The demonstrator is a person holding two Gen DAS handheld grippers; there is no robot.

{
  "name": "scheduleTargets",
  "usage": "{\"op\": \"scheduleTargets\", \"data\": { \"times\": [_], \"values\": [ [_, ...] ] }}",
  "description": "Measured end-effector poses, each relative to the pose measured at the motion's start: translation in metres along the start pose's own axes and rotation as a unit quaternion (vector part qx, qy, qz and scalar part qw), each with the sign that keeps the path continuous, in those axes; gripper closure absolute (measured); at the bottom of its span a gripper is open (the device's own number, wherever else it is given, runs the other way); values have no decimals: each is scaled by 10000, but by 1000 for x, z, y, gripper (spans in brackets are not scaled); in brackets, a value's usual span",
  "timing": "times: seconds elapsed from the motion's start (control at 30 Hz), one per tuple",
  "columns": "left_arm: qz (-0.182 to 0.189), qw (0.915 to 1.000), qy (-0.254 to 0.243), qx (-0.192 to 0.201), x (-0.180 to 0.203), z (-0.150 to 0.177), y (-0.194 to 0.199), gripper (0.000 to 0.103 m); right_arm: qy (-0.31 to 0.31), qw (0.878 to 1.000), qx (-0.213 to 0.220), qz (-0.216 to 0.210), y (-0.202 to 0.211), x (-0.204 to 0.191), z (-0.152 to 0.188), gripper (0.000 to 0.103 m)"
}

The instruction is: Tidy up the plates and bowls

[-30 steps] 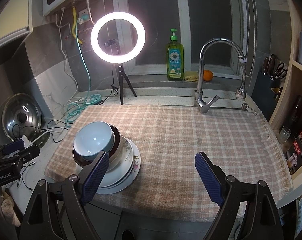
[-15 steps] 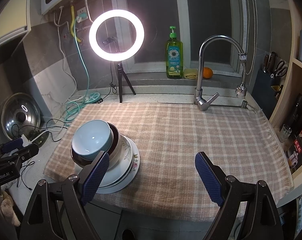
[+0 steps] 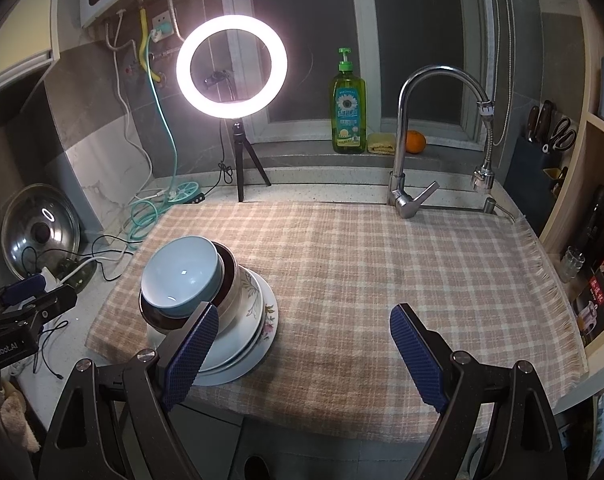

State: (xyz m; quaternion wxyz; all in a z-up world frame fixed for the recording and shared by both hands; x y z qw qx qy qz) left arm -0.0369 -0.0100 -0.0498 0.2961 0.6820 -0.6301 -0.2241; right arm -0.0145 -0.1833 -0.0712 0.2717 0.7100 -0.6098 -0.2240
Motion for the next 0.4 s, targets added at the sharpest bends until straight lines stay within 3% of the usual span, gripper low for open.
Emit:
{"op": "scheduleTargets", "data": {
  "times": [0.4],
  "values": [
    [25, 10000, -36, 28, 4, 0, -2, 20, -9, 10000, -68, -15, -6, 3, 0, 18]
  ]
}}
Point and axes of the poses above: each gripper's, at about its wrist camera, not at the fingertips, and y roughly against the way its jaws point, x to its right, z to its underside, the point moved 1 cm from there along -y, roughly the way its jaws point, and after that the axes turned 3 degrees about y, right-handed, at the moved point
